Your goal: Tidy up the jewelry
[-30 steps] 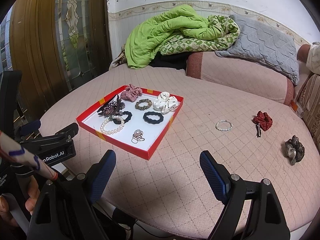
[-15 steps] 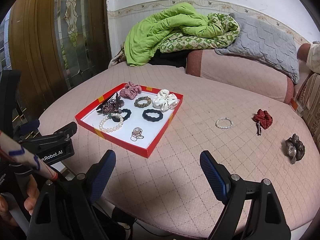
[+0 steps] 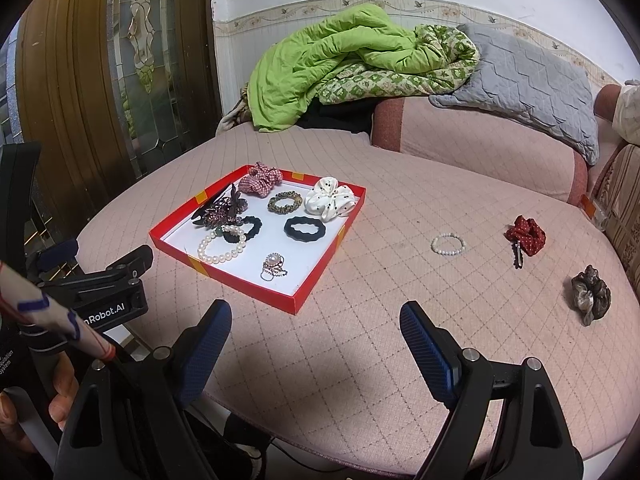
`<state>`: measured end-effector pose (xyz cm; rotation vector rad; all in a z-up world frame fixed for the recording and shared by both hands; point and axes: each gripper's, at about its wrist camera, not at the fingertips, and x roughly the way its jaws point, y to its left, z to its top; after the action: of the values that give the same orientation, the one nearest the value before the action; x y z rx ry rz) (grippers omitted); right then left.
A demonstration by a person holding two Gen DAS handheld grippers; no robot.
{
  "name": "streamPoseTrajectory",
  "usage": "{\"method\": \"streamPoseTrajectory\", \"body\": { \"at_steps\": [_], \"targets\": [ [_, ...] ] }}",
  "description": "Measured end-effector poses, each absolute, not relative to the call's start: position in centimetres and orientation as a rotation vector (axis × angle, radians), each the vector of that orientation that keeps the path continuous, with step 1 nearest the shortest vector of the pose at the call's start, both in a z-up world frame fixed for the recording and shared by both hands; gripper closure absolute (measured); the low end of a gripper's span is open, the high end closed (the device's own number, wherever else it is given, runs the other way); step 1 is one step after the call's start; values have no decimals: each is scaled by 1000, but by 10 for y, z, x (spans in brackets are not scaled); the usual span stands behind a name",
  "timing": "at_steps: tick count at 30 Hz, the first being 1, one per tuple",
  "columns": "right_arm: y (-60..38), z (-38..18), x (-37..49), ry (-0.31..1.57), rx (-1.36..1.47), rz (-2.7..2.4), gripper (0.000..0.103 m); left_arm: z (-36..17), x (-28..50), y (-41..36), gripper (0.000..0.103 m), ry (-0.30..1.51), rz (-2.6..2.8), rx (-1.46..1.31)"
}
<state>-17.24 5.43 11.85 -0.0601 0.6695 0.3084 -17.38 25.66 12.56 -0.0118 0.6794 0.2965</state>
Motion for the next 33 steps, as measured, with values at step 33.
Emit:
{"method": "streamPoseTrajectory", "body": {
  "at_steps": [33],
  "targets": [
    [52, 115, -170, 680, -50, 306, 14, 119, -174, 265, 0, 690, 302, 5]
  ]
}}
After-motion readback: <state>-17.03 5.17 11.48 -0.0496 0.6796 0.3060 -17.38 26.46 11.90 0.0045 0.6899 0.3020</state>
